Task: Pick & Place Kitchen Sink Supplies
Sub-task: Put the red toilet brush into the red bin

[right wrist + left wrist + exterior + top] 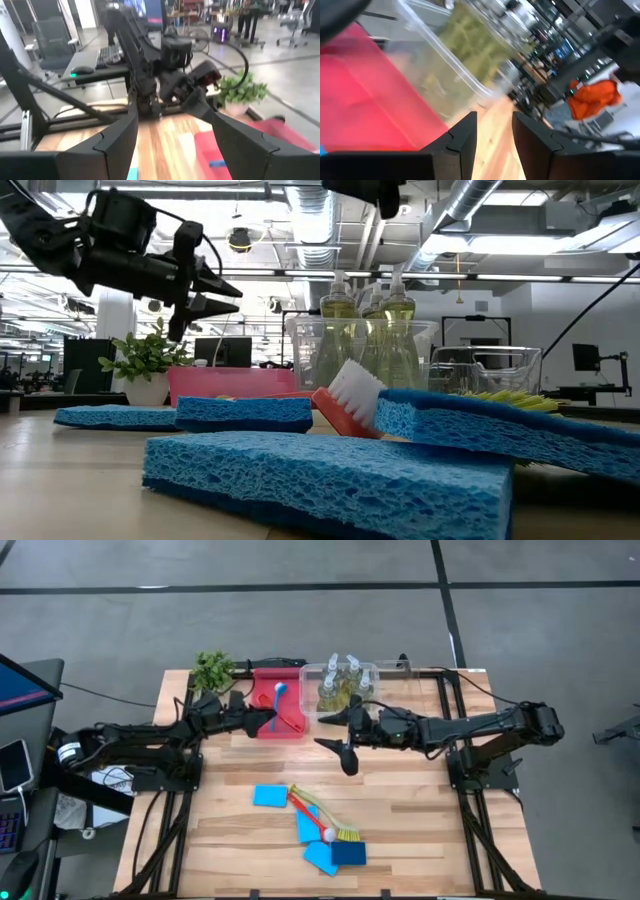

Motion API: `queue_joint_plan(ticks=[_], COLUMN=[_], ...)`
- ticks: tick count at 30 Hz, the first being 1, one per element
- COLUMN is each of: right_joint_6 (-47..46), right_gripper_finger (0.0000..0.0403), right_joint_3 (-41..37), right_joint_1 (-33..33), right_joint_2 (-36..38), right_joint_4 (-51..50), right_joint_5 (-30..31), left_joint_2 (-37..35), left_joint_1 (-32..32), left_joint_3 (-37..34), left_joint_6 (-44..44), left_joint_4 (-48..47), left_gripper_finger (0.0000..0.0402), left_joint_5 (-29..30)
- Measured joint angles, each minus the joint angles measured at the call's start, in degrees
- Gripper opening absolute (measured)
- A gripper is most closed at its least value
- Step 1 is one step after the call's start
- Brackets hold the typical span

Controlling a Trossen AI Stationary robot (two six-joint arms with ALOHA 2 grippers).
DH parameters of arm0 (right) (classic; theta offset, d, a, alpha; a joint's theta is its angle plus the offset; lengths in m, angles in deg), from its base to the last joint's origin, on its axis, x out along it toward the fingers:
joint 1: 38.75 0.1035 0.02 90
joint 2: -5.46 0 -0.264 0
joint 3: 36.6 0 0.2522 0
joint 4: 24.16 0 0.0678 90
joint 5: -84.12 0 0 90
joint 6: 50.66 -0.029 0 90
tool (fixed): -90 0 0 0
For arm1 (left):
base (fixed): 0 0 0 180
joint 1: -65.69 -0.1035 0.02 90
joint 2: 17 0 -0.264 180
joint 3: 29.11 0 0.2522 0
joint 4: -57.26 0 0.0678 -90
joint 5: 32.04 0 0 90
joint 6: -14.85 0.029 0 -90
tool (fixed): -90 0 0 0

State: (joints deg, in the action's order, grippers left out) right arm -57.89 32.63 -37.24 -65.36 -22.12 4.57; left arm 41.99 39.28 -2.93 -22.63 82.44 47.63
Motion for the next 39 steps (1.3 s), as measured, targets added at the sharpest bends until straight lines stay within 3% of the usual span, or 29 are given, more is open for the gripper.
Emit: queue_joint_plan(ticks=[10,18,31,39], right_joint_6=[-2.4,-6.2,-18.9,-24.8], right_gripper_finger=[0.0249,0.0249,0.0249,0.0249], right_joint_3=[0.0,0.0,0.0,0.0], right_joint_1=[4.8,8.9,19.7,28.3], right_joint_2=[-1.6,-1.6,-1.6,-1.6], right_joint_4=[-7.0,-15.4,-22.6,-22.4], right_joint_5=[0.0,0.0,0.0,0.3], left_joint_2=[0.0,0.0,1.7,17.6], left_joint_1=[13.9,28.7,52.7,58.7], left_joint_3=[0.0,0.0,0.3,8.4], left_joint_6=[11.8,23.7,26.8,26.8], left_joint_4=[0.0,-0.2,-0.5,-0.5], left_gripper_finger=[0.0124,0.0124,0.0124,0.0124], left_joint_5=[-0.1,0.6,31.0,40.3])
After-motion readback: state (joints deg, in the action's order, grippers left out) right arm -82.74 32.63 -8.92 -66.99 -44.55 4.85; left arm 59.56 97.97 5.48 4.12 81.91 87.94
